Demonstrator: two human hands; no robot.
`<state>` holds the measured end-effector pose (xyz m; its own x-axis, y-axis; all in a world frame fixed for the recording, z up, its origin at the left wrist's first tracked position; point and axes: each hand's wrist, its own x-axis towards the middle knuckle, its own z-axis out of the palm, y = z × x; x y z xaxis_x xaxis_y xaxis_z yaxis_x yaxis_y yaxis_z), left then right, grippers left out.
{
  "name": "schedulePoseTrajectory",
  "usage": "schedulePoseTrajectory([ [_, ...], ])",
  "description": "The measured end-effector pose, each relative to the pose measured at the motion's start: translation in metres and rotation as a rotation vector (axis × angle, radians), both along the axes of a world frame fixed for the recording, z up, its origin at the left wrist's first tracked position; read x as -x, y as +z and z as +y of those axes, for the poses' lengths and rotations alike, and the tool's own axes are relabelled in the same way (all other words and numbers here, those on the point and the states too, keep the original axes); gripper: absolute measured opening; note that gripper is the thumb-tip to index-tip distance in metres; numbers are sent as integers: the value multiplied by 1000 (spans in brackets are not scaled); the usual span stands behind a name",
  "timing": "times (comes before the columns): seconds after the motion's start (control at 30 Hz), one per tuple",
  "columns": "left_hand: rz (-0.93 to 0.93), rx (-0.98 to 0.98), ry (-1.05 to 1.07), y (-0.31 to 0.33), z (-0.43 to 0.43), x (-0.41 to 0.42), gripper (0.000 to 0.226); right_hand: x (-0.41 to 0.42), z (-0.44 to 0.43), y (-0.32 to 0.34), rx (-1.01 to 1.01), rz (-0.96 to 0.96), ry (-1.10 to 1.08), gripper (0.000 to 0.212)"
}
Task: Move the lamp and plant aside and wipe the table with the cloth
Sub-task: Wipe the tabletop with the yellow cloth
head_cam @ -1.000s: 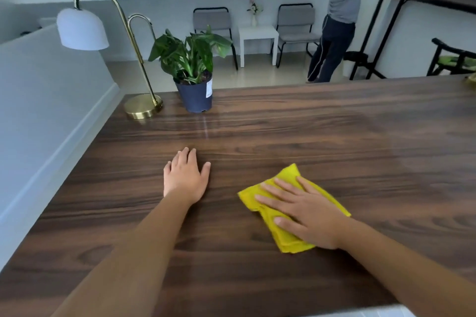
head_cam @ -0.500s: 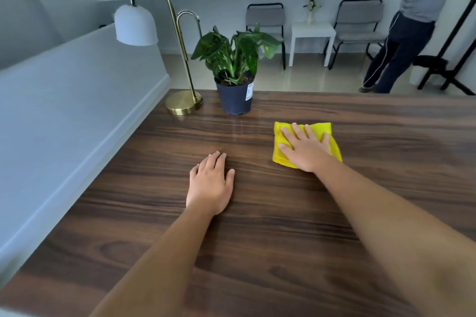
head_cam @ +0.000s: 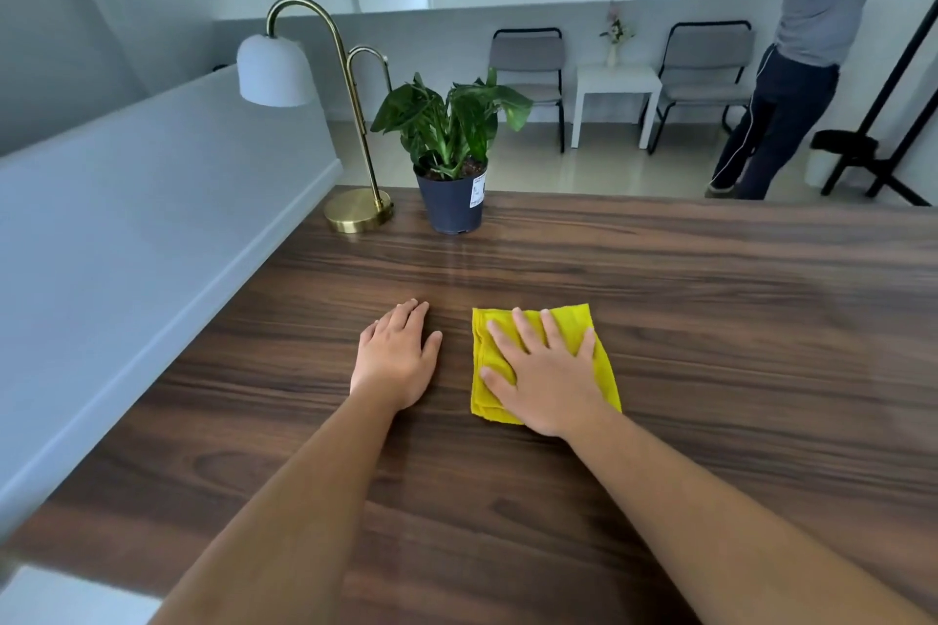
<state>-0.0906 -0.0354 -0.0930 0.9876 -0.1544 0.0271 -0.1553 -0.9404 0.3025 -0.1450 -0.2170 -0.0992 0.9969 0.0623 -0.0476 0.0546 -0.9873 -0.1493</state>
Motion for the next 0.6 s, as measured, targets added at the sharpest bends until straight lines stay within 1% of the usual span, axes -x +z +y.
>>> schedulePoseTrajectory([
  [0.2,11,-22,-19,-2,1,-2,55,17,23,2,-20,39,-74,69],
  [0.27,29,-23,-25,-2,0,-4,56,16,23,5,-54,59,-99,69],
  [0.33,34,-29,-34,0,0,-7,56,8,21,14,-113,19,-130,69],
  [0.4,1,-50,-59,6,2,-14,57,-13,16,30,-165,-85,-152,68],
  [0.43,-22,-51,-71,12,3,-21,57,-26,13,40,-202,-105,-172,66],
  [0.53,-60,-11,-85,35,10,-49,58,-69,4,66,-317,-74,-232,64],
  [0.6,-63,24,-81,52,15,-73,59,-97,5,77,-395,-36,-218,65],
])
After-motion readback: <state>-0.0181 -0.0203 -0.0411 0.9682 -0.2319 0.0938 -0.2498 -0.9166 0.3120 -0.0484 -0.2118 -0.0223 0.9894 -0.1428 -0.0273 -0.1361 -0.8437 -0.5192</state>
